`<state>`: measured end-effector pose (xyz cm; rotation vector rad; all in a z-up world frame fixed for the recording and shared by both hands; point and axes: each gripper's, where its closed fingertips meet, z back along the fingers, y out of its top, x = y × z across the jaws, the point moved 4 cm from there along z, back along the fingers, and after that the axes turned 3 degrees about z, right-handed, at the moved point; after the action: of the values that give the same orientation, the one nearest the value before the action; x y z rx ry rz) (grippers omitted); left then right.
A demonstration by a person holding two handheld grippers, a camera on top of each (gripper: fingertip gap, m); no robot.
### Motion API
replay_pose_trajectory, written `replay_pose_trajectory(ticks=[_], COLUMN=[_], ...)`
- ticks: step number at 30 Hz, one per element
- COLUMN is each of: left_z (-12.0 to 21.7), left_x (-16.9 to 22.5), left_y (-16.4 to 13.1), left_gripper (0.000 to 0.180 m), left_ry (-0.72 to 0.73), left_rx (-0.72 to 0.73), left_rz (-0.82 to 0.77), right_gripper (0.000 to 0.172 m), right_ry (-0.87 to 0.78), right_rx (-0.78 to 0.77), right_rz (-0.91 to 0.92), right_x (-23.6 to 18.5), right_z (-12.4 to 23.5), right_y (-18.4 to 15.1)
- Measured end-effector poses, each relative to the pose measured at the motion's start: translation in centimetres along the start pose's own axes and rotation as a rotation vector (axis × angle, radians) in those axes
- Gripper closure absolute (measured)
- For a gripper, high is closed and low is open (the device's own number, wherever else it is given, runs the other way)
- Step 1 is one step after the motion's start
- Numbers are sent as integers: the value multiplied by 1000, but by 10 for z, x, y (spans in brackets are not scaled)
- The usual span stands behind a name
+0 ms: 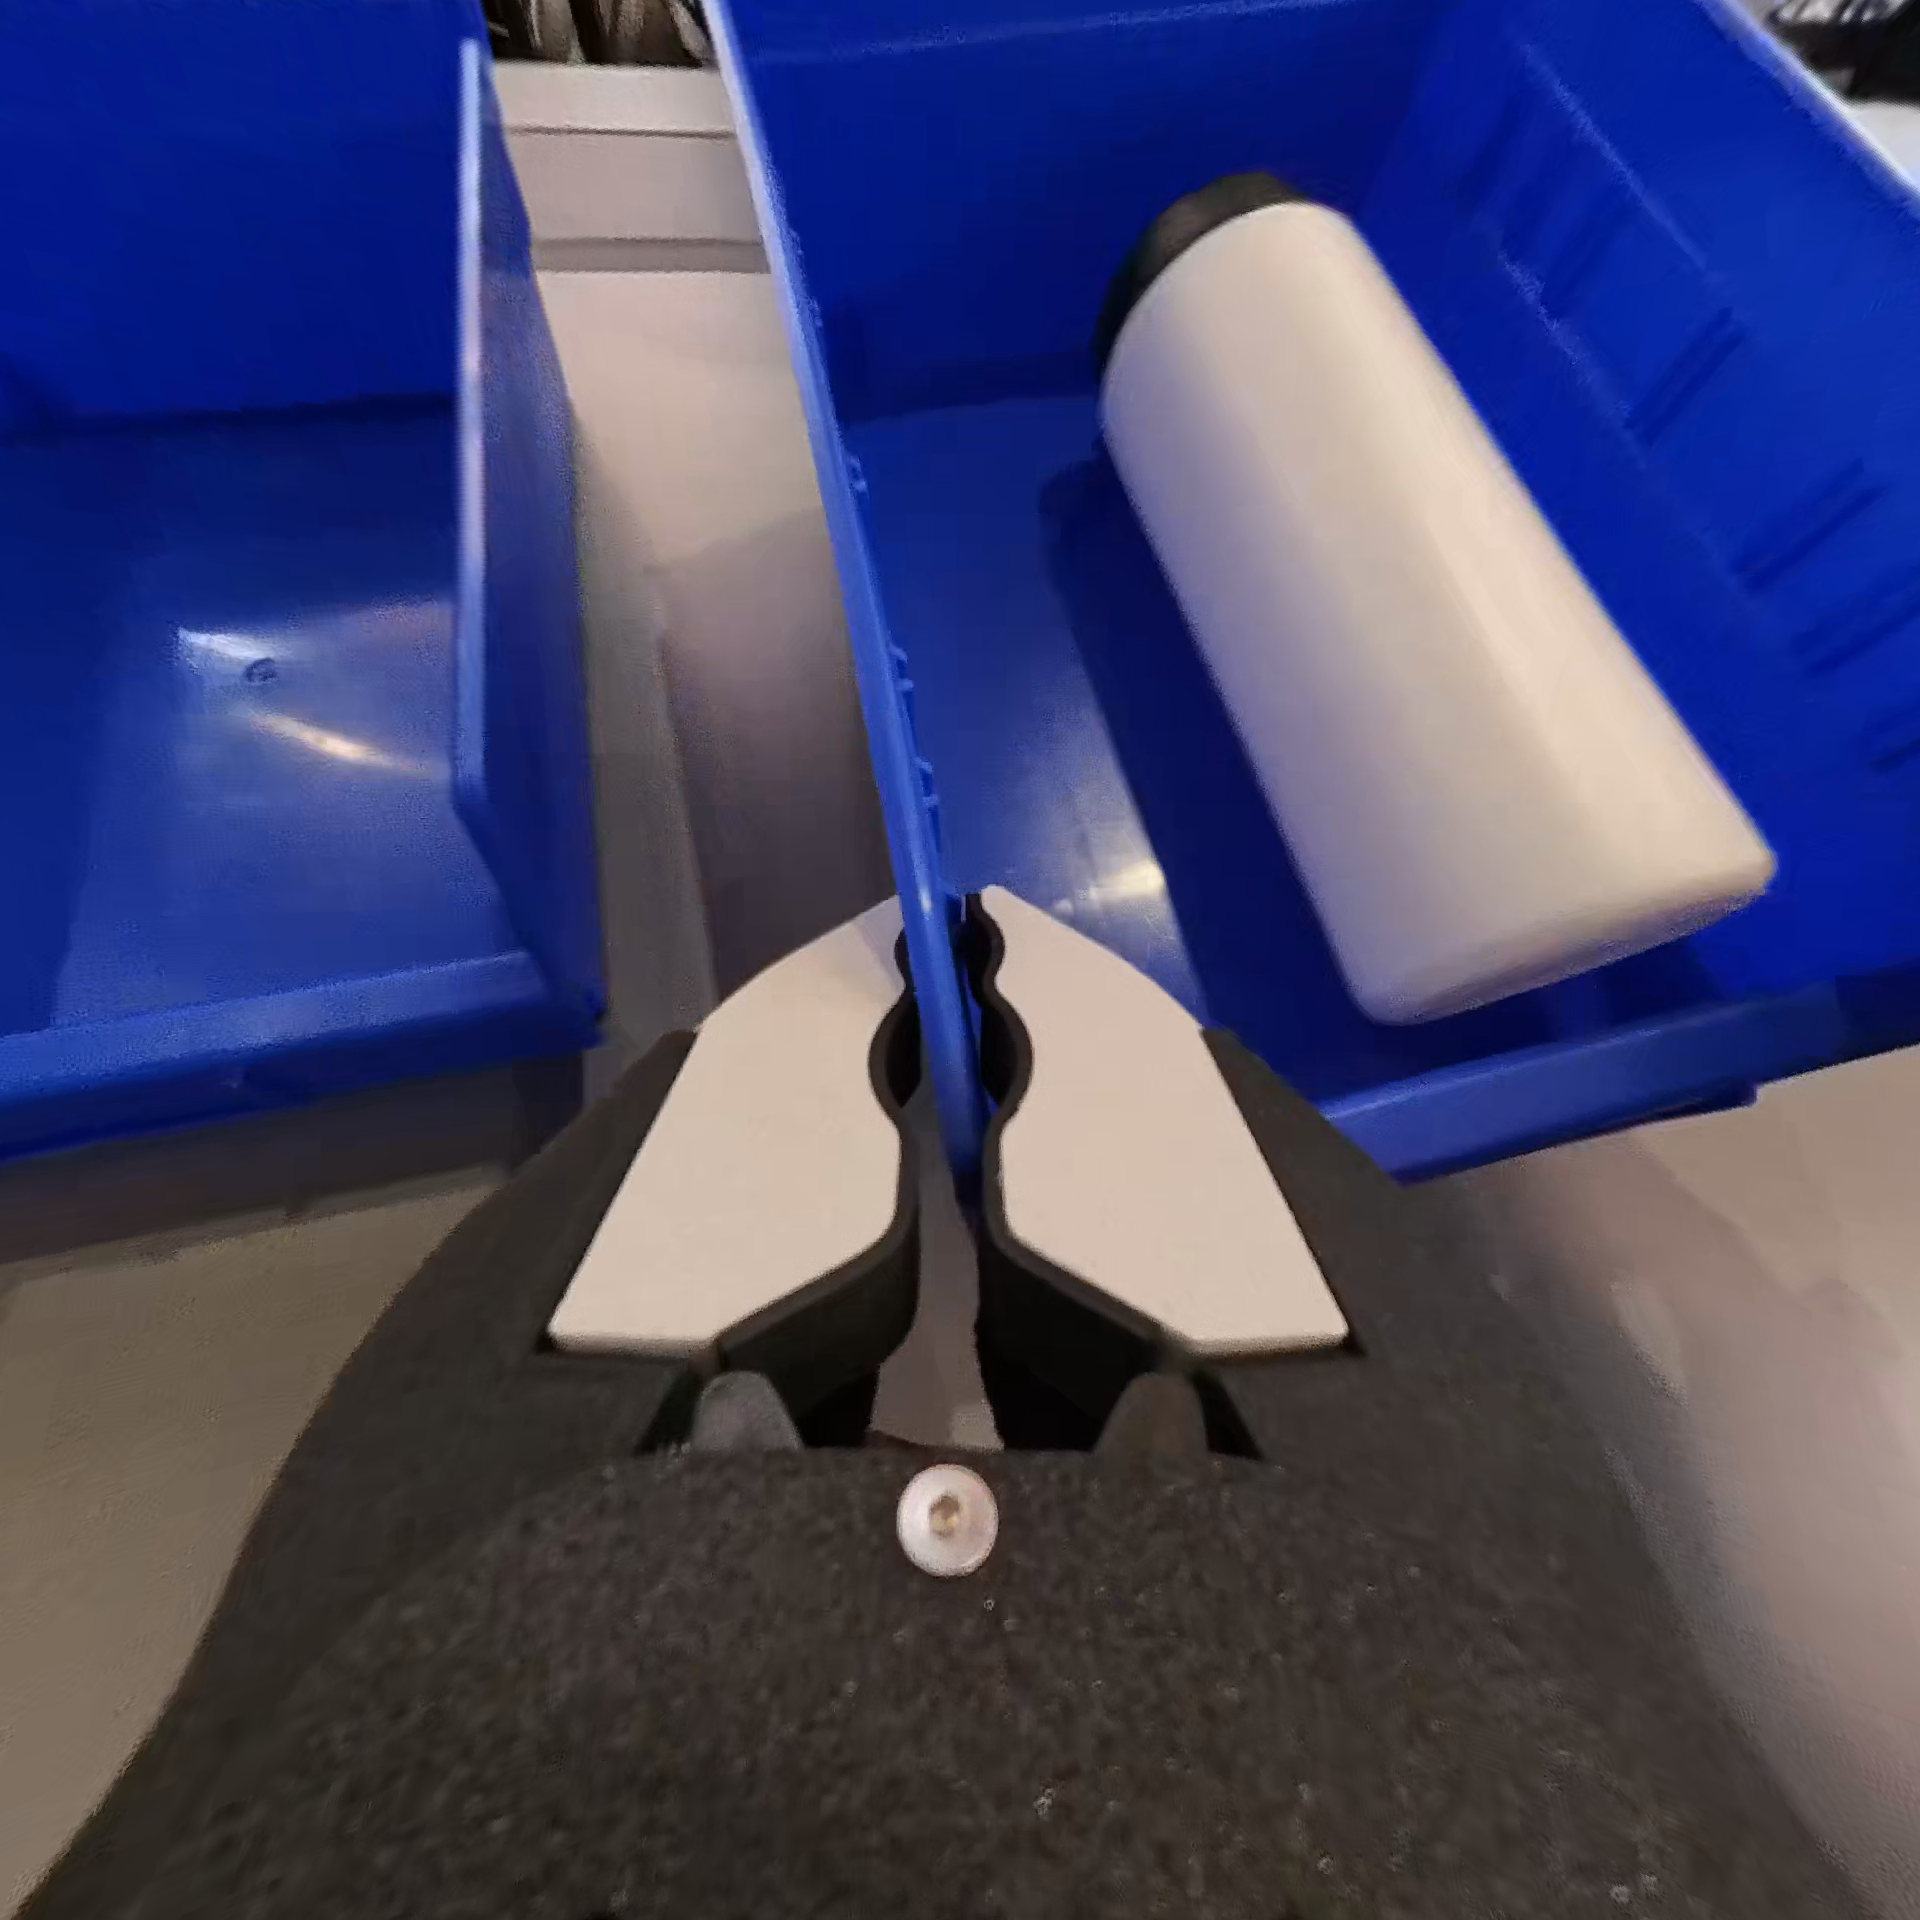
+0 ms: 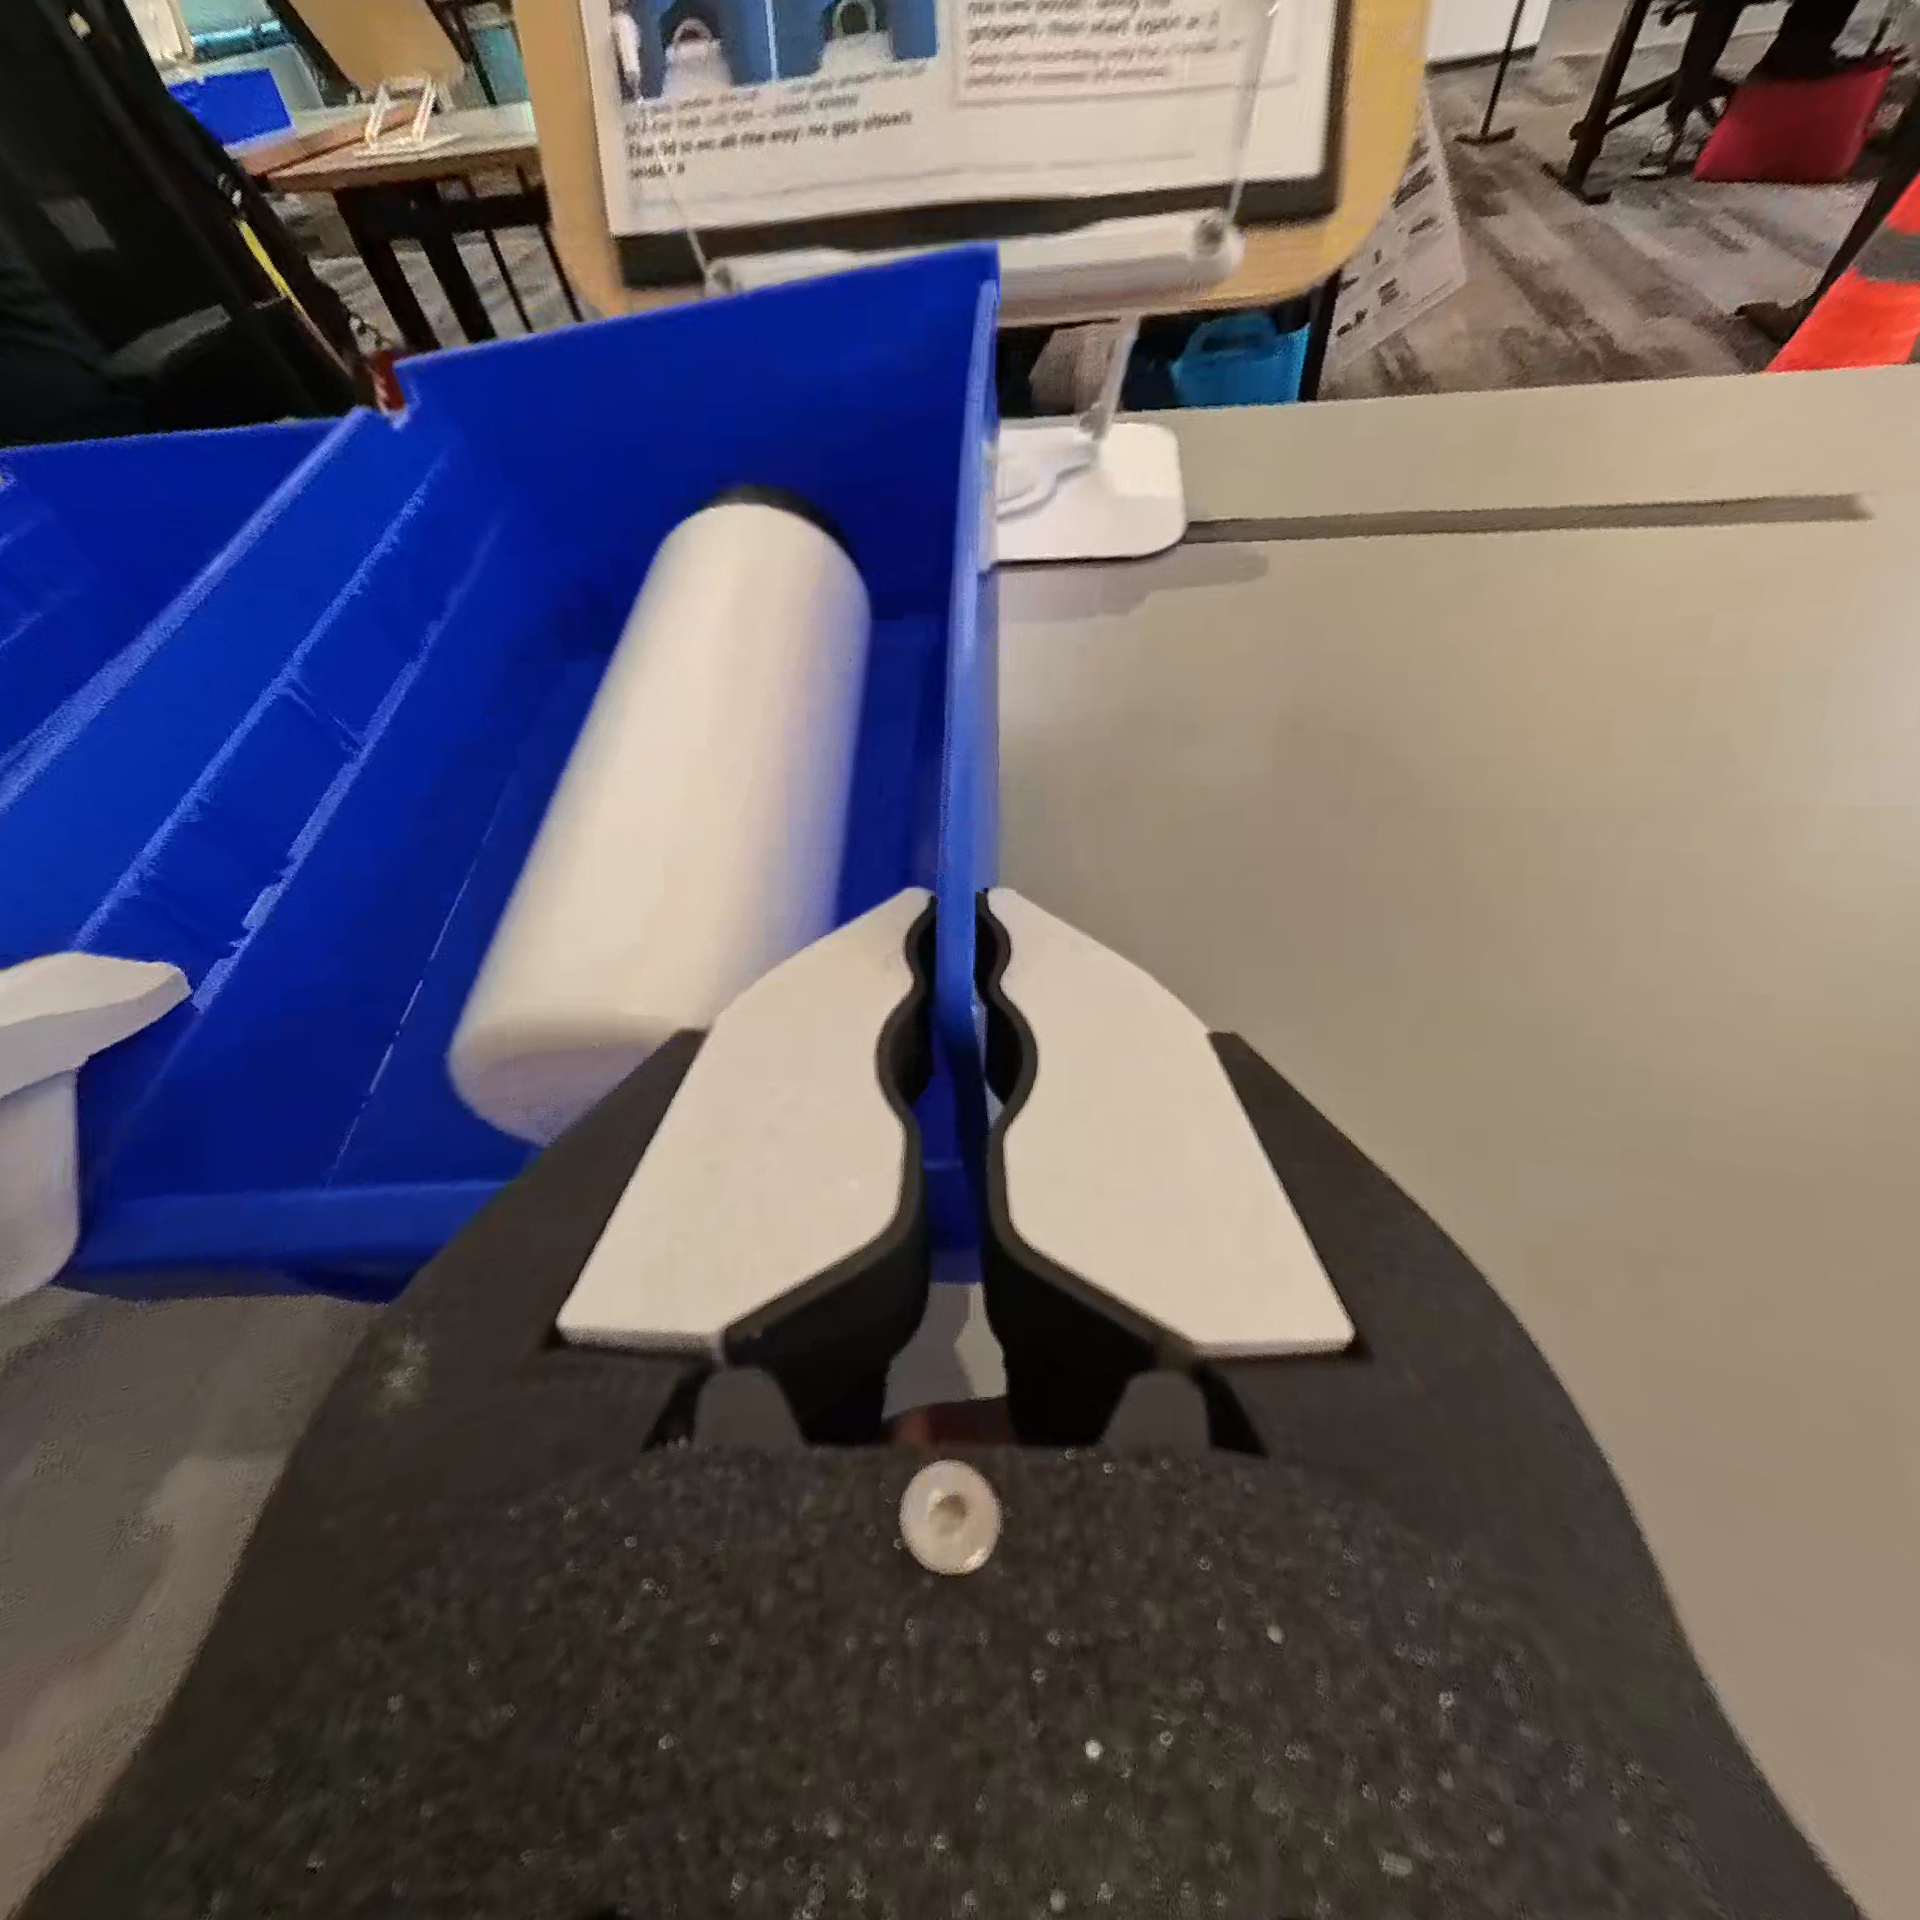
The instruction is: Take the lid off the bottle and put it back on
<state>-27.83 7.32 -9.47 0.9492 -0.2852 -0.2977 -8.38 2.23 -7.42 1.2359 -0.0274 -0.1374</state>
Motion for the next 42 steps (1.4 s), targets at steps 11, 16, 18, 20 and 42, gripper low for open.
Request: replay_pose_trajectory(ticks=[11,16,18,20,42], left_z=[41,79,76,61,156], left_x=[-17,-116,-177,-230,-204], left_y=[-14,-21,-14,-5,-97], left_gripper=[103,99,98,103,173], left_ry=[-262,-69,101,205,265], left_rx=[18,76,84,65,111], left_rz=[69,144,147,176,354], right_gripper=[128,115,115,114,95], right_ry=[261,504,537,588,519], right_rx=[-80,-32,-53,-69,-153], right_rz=[107,223,302,338,384], right_x=[-17,-34,-44,-62,-230], right_z=[12,82,94,101,27], right_y=[-36,-57,-69,-77,-73])
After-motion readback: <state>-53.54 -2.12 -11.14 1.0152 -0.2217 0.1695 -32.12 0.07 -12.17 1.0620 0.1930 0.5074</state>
